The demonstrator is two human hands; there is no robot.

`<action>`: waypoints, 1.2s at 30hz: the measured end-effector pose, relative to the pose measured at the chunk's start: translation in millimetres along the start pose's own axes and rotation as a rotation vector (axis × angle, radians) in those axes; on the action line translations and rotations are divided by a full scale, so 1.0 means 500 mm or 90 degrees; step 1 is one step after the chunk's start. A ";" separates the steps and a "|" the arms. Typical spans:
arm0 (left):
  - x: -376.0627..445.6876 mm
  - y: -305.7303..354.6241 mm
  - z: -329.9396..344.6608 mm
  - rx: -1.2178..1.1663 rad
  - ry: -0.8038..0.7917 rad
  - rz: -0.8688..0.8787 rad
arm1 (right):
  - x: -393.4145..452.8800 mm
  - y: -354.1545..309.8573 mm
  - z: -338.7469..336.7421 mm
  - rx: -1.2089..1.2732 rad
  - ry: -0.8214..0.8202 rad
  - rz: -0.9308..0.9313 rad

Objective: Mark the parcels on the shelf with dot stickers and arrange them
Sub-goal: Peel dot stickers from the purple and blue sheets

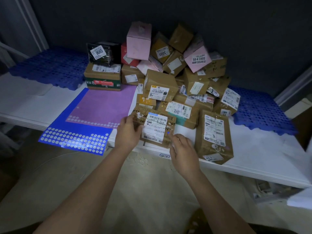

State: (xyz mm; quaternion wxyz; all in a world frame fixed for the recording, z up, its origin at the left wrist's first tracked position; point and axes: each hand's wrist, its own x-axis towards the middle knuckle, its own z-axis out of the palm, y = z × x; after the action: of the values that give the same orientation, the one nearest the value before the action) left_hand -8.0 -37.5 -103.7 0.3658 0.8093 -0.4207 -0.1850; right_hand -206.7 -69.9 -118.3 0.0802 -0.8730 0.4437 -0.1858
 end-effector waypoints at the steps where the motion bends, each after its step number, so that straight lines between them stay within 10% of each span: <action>1: -0.006 0.005 0.003 -0.006 -0.003 -0.003 | -0.006 0.005 -0.007 -0.020 0.029 0.001; 16: -0.073 0.124 0.107 -0.190 -0.236 0.045 | 0.023 0.114 -0.071 -0.094 0.038 0.132; 25: 0.066 0.033 -0.010 -0.041 -0.089 0.049 | 0.320 -0.019 -0.022 0.054 0.026 0.070; 31: 0.165 0.020 -0.041 -0.076 -0.057 0.045 | 0.427 -0.017 -0.013 0.386 0.019 0.386; 36: 0.240 0.087 -0.012 -0.267 -0.120 0.042 | 0.413 -0.003 0.021 0.515 0.061 0.425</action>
State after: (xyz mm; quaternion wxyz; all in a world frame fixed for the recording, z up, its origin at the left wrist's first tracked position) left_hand 41.4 -149.2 -66.2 0.4910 0.6807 -0.4313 -0.3310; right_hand -90.5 -235.2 -75.2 0.4456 -0.5737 0.5937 -0.3462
